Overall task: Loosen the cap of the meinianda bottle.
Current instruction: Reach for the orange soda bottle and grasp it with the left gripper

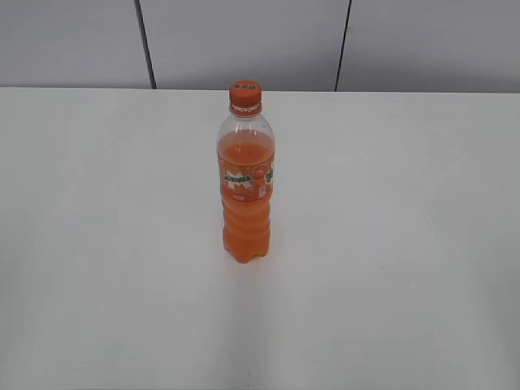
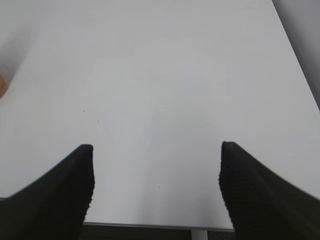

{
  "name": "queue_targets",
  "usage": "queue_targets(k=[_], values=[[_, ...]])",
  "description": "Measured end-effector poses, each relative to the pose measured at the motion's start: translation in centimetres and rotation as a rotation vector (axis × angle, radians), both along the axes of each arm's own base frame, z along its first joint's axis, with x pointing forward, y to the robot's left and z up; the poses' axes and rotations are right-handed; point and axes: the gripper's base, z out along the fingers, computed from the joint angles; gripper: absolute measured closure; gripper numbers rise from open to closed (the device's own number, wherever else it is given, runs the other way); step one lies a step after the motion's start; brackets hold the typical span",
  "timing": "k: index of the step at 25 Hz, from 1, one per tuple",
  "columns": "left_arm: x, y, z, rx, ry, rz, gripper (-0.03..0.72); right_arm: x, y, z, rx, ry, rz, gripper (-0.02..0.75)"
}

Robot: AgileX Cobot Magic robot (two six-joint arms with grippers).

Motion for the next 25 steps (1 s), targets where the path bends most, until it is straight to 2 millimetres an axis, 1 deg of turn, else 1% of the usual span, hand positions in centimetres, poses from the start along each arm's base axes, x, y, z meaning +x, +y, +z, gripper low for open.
queue_targets(k=[25], values=[[0.00, 0.06, 0.00, 0.006, 0.000, 0.005, 0.448, 0.00, 0.00, 0.00, 0.000, 0.000, 0.000, 0.154]])
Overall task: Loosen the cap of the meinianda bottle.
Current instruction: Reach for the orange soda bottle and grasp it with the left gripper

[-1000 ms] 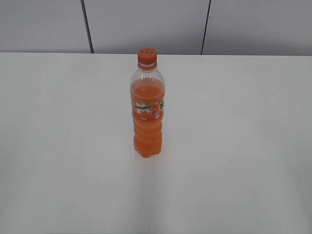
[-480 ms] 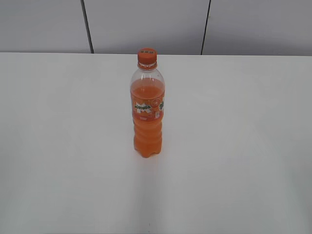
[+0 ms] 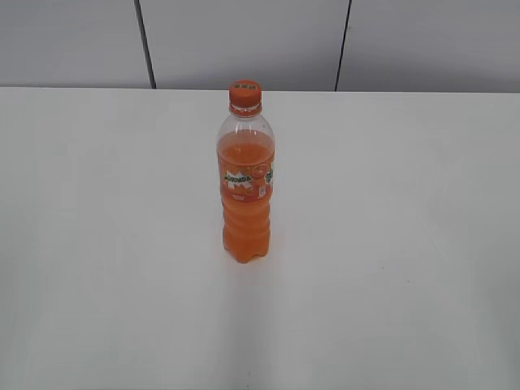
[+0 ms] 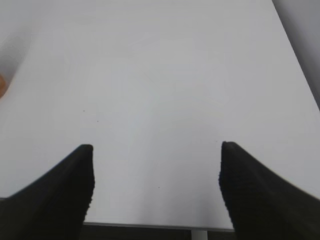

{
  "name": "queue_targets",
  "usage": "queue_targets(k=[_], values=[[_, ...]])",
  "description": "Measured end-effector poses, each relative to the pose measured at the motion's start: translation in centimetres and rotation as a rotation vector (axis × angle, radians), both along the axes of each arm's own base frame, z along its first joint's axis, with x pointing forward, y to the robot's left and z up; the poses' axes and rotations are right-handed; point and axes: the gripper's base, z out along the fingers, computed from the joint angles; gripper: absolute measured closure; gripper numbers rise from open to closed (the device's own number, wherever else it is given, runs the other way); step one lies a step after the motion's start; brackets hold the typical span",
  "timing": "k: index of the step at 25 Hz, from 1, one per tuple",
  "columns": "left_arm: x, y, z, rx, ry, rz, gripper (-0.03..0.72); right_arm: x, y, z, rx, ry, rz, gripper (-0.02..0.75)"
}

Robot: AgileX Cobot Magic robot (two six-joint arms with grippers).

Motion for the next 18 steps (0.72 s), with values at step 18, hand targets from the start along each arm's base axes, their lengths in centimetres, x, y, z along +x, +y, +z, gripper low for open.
queue_targets(k=[18], values=[[0.01, 0.36, -0.01, 0.037, -0.001, 0.028, 0.446, 0.00, 0.00, 0.00, 0.000, 0.000, 0.000, 0.154]])
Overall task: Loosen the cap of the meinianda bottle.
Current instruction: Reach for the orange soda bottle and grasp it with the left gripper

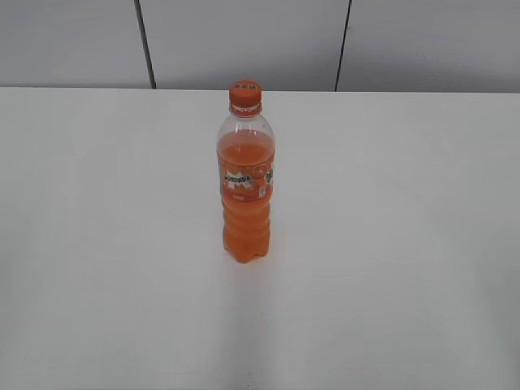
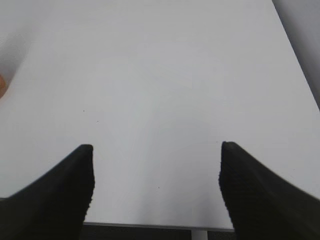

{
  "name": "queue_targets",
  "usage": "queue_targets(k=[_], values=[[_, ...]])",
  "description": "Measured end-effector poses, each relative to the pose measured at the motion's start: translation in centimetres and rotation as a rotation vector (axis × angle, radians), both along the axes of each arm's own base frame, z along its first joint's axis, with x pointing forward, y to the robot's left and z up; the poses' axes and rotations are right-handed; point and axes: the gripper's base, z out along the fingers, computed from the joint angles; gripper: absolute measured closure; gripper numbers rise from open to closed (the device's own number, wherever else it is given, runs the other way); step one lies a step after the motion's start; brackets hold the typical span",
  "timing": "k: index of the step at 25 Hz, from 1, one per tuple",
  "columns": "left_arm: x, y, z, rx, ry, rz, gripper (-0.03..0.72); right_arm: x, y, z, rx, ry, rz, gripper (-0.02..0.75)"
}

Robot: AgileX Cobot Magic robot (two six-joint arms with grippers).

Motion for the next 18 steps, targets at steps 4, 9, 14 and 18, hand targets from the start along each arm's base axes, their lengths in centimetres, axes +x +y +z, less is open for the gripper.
queue_targets(k=[4, 9, 14, 18], values=[[0.0, 0.0, 0.0, 0.000, 0.000, 0.000, 0.445, 0.0, 0.0, 0.0, 0.002, 0.000, 0.001, 0.154], [0.0, 0.0, 0.1, 0.000, -0.010, 0.000, 0.407, 0.0, 0.0, 0.0, 0.002, 0.000, 0.001, 0.154], [0.3, 0.0, 1.2, -0.002, -0.100, 0.000, 0.268, 0.0, 0.0, 0.0, 0.002, 0.000, 0.001, 0.154], [1.8, 0.0, 2.3, -0.003, -0.163, 0.000, 0.233, 0.0, 0.0, 0.0, 0.002, 0.000, 0.001, 0.154]])
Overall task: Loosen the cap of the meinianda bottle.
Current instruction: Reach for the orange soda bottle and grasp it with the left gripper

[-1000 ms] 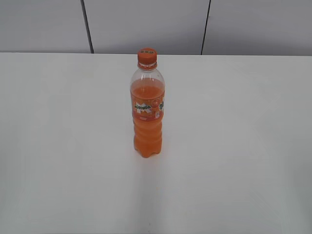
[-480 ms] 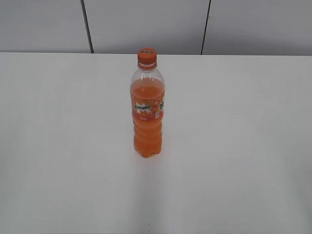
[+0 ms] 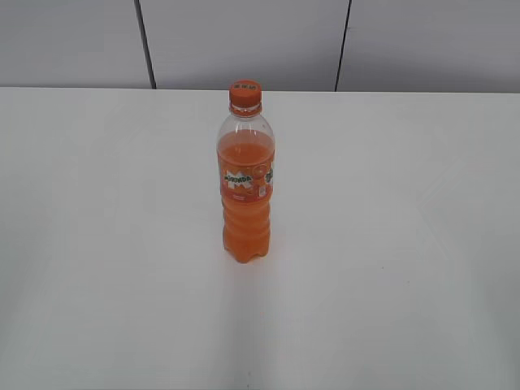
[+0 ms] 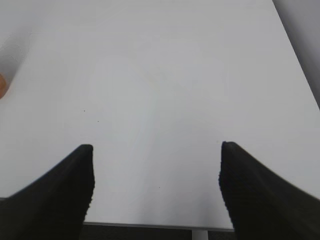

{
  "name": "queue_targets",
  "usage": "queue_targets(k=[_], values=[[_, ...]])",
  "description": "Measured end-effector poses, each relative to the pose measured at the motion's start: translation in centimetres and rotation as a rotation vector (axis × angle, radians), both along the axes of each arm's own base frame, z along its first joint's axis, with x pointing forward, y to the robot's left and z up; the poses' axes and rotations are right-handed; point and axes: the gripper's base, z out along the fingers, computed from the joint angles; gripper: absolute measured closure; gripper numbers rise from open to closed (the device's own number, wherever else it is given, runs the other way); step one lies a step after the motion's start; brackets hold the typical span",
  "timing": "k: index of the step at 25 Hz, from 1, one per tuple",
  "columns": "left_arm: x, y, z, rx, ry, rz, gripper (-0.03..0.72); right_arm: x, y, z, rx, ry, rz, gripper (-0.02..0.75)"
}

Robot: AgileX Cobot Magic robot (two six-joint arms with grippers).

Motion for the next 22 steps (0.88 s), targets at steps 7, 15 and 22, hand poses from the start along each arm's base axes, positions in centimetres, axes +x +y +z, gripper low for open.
queue_targets(k=[7, 15, 22], values=[[5.3, -0.1, 1.6, -0.002, -0.105, 0.000, 0.230, 0.0, 0.0, 0.0, 0.000, 0.000, 0.000, 0.154], [11.5, -0.2, 2.2, -0.003, -0.162, 0.000, 0.230, 0.0, 0.0, 0.0, 0.000, 0.000, 0.000, 0.154], [15.1, -0.3, 1.4, -0.003, -0.157, 0.000, 0.249, 0.0, 0.0, 0.0, 0.000, 0.000, 0.000, 0.154]])
